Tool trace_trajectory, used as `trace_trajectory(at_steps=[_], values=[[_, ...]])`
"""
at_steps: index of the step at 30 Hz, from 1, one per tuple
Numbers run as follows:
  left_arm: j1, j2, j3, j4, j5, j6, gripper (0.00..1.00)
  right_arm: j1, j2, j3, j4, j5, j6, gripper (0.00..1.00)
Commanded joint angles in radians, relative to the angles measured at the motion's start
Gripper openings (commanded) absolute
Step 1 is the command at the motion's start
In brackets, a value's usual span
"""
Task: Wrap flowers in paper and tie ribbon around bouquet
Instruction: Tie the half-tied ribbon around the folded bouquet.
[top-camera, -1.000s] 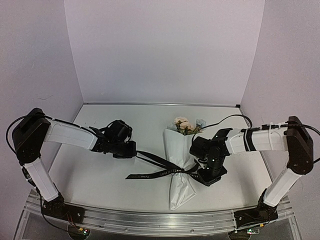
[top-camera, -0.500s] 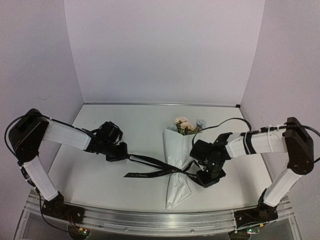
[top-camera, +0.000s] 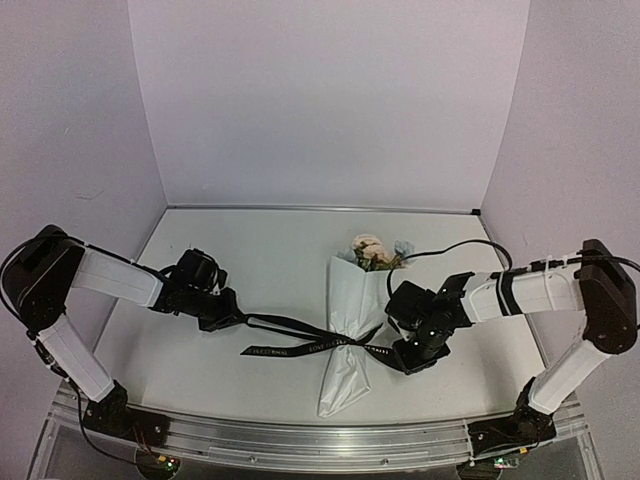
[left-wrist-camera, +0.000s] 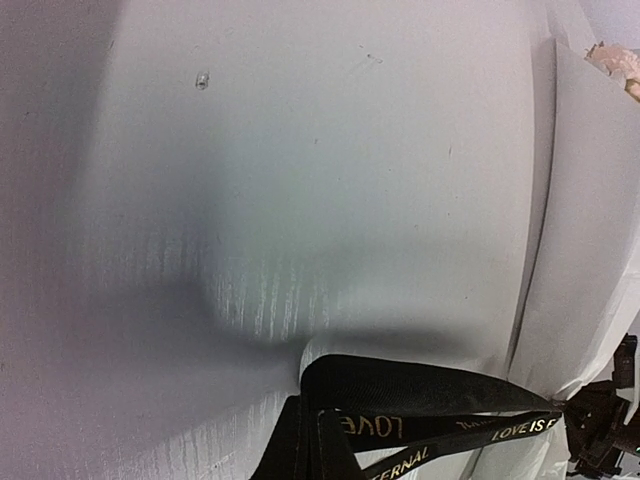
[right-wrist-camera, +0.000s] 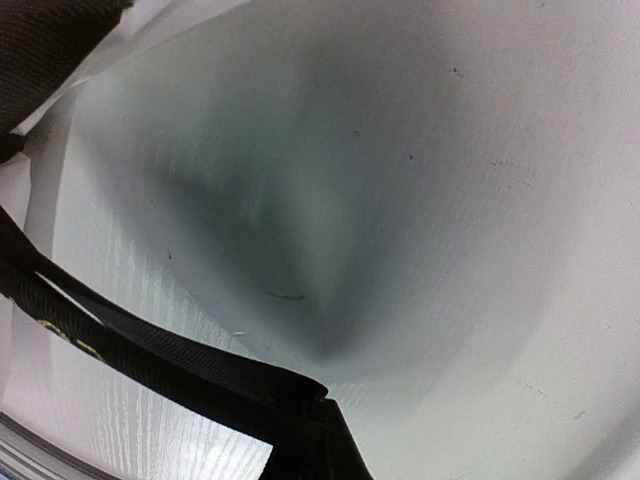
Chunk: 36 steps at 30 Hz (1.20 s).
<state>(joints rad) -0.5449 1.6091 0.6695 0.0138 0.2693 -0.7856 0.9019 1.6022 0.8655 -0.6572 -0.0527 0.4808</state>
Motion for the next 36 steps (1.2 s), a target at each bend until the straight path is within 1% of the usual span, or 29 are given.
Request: trace_trajectory(at_steps=[1, 3, 5, 6, 9, 10, 12, 15, 18, 19, 25, 28, 33, 36], values=[[0.056, -0.041, -0.017, -0.018, -0.091, 0.013, 0.0, -0.035, -0.032, -0.062, -0.18, 0.043, 0.013, 0.0], [0.042, -0.034, -0.004, -0.002, -0.042, 0.042, 0.0, -0.031, -0.043, -0.044, -0.173, 0.004, -0.006, 0.0], [0.014, -0.038, 0.01, 0.008, -0.033, 0.071, 0.0, -0.027, -0.054, -0.019, -0.173, -0.01, -0.017, 0.0], [-0.005, -0.039, 0.022, 0.003, -0.031, 0.086, 0.0, -0.023, -0.063, -0.006, -0.173, -0.02, -0.018, 0.02], [-0.061, -0.042, 0.055, -0.011, -0.046, 0.122, 0.0, -0.004, -0.102, 0.019, -0.171, -0.032, -0.02, 0.22], [-0.08, -0.045, 0.063, -0.034, -0.061, 0.131, 0.0, -0.003, -0.117, 0.025, -0.171, -0.047, -0.013, 0.27], [-0.107, -0.052, 0.069, -0.031, -0.067, 0.143, 0.0, -0.003, -0.146, 0.042, -0.171, -0.077, 0.013, 0.36], [-0.129, -0.052, 0.078, -0.032, -0.07, 0.15, 0.0, -0.003, -0.192, 0.064, -0.171, -0.072, 0.057, 0.47], [-0.135, -0.051, 0.071, -0.02, -0.064, 0.147, 0.0, -0.003, -0.198, 0.109, -0.17, -0.003, 0.096, 0.58], [-0.136, -0.053, 0.069, -0.019, -0.06, 0.149, 0.0, -0.004, -0.187, 0.141, -0.171, 0.016, 0.103, 0.6], [-0.138, -0.074, 0.057, -0.018, -0.049, 0.154, 0.0, -0.013, -0.034, 0.31, -0.162, 0.053, 0.232, 0.6], [-0.138, -0.085, 0.057, -0.018, -0.053, 0.159, 0.0, -0.015, 0.04, 0.359, -0.136, 0.085, 0.298, 0.54], [-0.138, -0.101, 0.053, -0.018, -0.057, 0.17, 0.0, -0.016, 0.096, 0.354, -0.066, 0.111, 0.417, 0.44], [-0.138, -0.105, 0.052, -0.018, -0.057, 0.174, 0.0, -0.015, 0.1, 0.321, -0.026, 0.148, 0.473, 0.43]])
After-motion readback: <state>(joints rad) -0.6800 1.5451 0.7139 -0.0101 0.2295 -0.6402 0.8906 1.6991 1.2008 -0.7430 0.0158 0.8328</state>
